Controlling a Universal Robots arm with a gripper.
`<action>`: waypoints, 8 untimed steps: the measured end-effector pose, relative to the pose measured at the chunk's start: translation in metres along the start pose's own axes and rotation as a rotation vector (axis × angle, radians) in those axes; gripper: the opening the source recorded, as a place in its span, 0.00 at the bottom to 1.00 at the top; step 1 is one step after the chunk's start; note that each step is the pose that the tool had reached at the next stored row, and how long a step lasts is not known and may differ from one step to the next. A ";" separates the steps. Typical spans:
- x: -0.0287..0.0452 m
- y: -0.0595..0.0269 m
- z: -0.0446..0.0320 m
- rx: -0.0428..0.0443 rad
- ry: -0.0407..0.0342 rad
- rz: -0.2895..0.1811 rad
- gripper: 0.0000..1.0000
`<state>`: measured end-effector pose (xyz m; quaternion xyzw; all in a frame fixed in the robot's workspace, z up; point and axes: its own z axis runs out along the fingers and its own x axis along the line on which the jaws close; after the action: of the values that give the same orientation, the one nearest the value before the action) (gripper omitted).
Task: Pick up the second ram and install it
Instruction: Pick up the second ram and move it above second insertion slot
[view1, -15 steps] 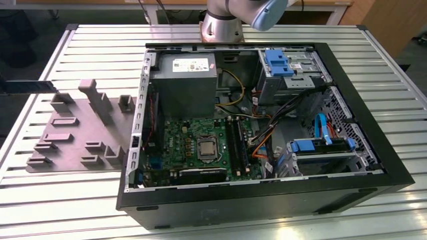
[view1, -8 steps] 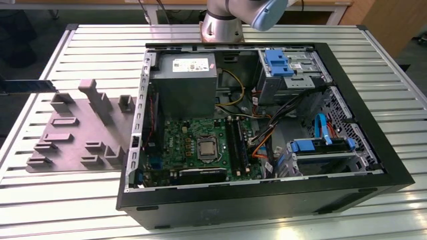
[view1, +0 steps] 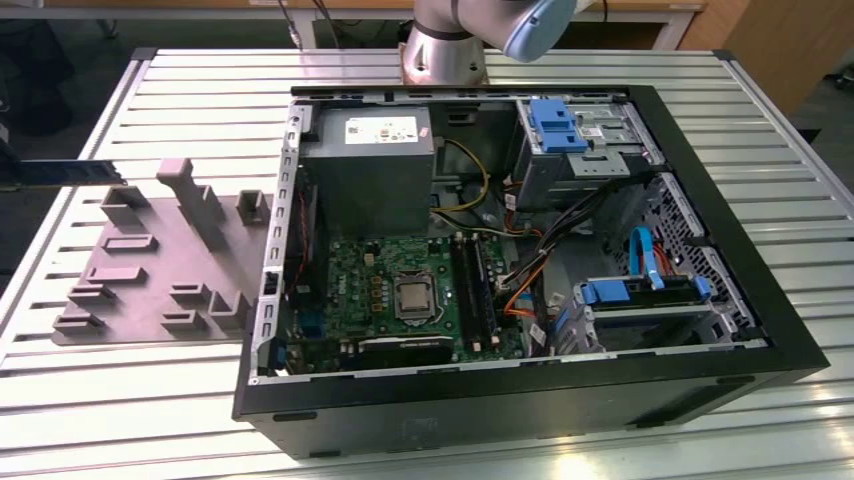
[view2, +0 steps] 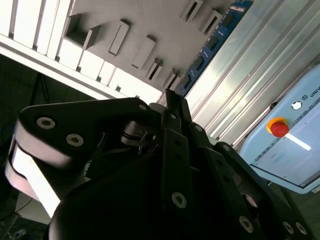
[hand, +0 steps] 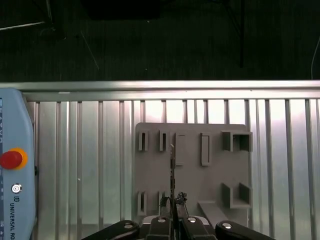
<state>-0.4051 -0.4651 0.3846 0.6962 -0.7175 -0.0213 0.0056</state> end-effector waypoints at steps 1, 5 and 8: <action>0.0000 0.0000 -0.0003 0.0000 -0.0001 0.002 0.14; 0.0000 -0.0007 -0.0006 0.0002 -0.0003 0.006 0.14; -0.0001 -0.0039 -0.0006 0.0001 -0.0002 0.006 0.14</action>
<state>-0.4012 -0.4652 0.3850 0.6940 -0.7196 -0.0214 0.0055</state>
